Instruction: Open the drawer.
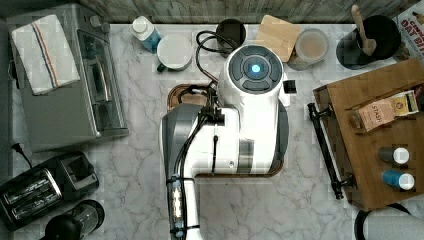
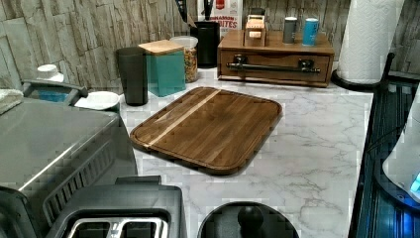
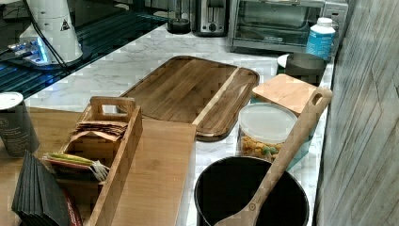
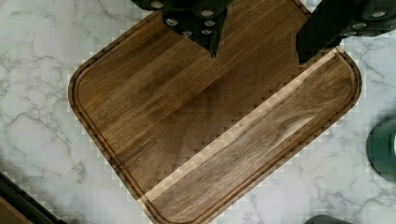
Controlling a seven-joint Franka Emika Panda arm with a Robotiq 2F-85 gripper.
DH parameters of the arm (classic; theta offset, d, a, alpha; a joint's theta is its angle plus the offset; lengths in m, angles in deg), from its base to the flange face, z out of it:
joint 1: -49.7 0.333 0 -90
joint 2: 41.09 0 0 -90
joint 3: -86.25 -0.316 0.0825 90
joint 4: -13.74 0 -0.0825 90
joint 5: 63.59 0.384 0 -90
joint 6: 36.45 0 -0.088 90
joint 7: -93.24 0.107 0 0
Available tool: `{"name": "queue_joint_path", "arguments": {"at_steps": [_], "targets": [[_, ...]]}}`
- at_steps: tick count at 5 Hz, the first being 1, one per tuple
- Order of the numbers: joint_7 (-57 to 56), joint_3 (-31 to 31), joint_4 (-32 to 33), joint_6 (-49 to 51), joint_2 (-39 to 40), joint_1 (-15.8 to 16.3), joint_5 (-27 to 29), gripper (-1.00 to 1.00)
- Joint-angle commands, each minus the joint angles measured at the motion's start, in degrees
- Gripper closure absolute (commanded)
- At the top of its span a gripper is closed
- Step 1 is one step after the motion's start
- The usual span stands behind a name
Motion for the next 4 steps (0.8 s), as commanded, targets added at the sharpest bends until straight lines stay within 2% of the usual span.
{"name": "queue_joint_path", "arguments": {"at_steps": [1,2,4], "targets": [[-0.04,-0.06,0.66,0.00,0.00,-0.06,0.40,-1.00],[-4.96,-0.05,4.07,-1.92,-1.77,-0.06,-1.60,-1.00],[-22.99,1.99,13.88,-7.52,-7.42,-2.17,-3.53,-1.00]]}}
